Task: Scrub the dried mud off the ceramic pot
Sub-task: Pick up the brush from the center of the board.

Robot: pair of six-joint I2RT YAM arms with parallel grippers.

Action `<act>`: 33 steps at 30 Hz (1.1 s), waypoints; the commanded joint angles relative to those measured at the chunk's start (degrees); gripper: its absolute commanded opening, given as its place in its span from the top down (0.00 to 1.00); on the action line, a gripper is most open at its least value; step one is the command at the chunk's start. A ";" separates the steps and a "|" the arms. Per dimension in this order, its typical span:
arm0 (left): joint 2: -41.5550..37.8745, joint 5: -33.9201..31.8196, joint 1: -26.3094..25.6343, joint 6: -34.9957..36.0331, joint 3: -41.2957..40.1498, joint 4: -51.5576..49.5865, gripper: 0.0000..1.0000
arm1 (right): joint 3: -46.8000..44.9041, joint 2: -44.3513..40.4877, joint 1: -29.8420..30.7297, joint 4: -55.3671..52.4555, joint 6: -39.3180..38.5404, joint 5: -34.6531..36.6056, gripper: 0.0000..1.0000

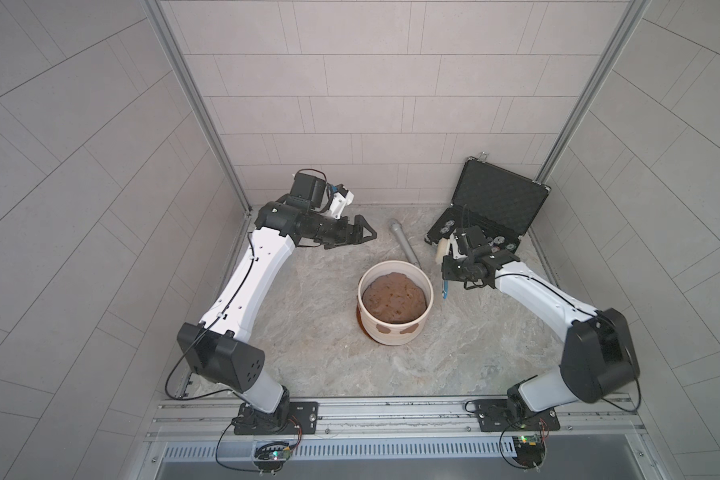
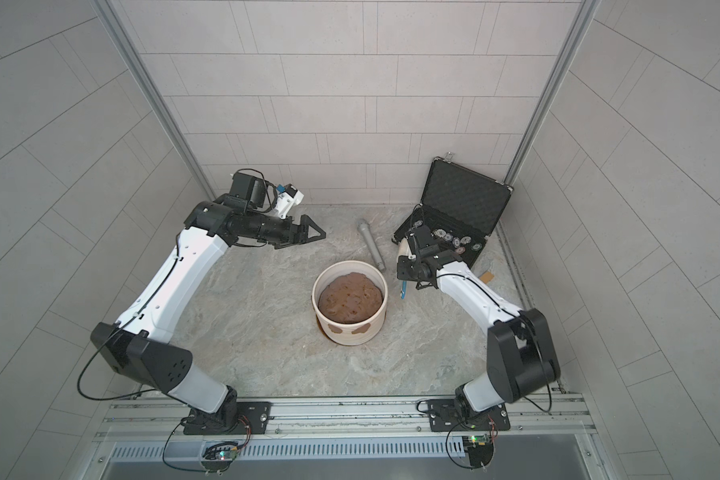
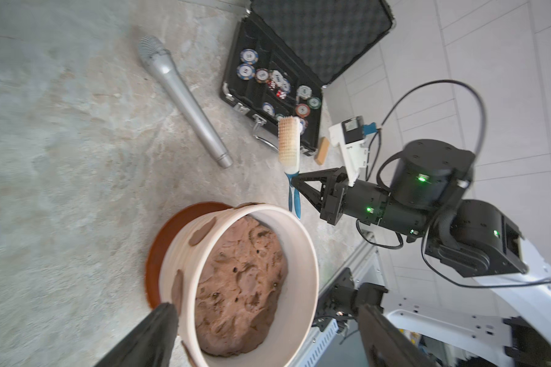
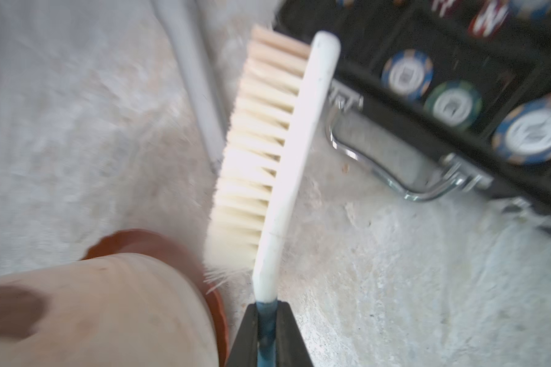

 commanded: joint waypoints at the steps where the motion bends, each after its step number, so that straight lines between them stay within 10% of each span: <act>1: 2.03 10.68 0.18 -3.17 2.87 1.29 0.07 | 0.86 -7.45 3.00 6.65 -8.03 1.80 1.00; 13: 1.17 14.99 -0.31 -5.32 3.31 3.84 0.00 | 15.28 -2.68 16.33 0.39 -12.54 10.87 1.00; 33: 1.61 -3.28 -3.67 -1.84 4.65 2.12 0.01 | 22.32 2.81 27.05 1.09 -7.55 9.64 1.00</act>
